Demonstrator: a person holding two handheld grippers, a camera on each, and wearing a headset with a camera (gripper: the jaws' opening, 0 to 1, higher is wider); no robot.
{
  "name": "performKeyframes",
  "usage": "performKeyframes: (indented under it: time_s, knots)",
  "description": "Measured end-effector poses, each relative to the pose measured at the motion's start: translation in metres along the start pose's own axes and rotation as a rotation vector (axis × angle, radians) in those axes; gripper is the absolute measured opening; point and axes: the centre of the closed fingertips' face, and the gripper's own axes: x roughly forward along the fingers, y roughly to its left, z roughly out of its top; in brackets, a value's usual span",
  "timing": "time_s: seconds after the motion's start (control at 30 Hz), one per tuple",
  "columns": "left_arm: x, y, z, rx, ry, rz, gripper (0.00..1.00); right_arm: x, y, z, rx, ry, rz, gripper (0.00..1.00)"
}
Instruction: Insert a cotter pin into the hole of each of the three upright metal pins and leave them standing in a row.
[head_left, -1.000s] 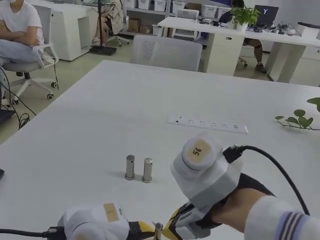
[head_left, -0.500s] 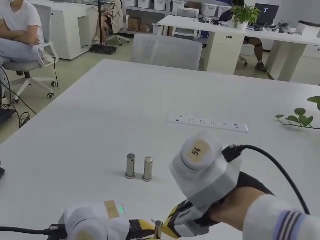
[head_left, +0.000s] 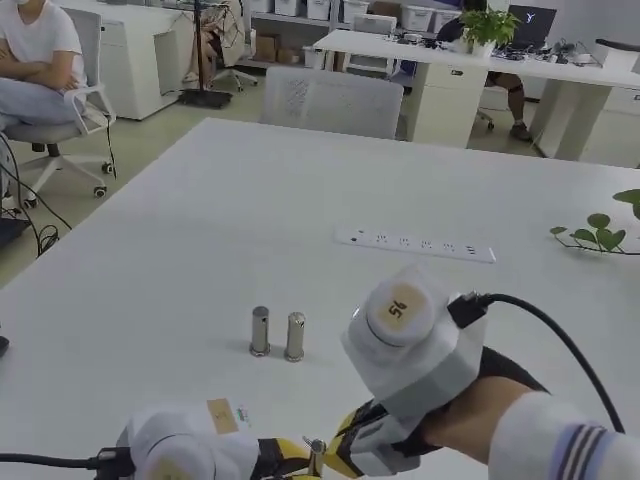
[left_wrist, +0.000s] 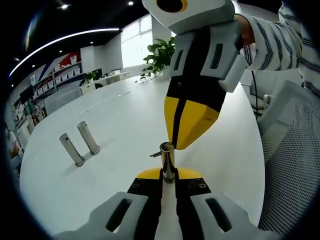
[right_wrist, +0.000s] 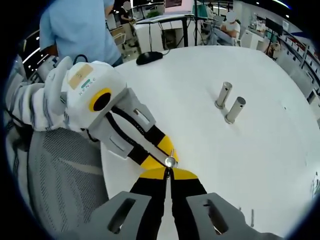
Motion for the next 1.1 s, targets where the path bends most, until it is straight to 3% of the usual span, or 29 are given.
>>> performKeyframes:
  time_s: [1.1]
  knots:
    - [0.0019, 0.0004, 0.0006, -0.011, -0.001, 0.001, 0.07, -0.0043, 0.002, -0.0046, -0.011, -0.034, 0.001, 0.11]
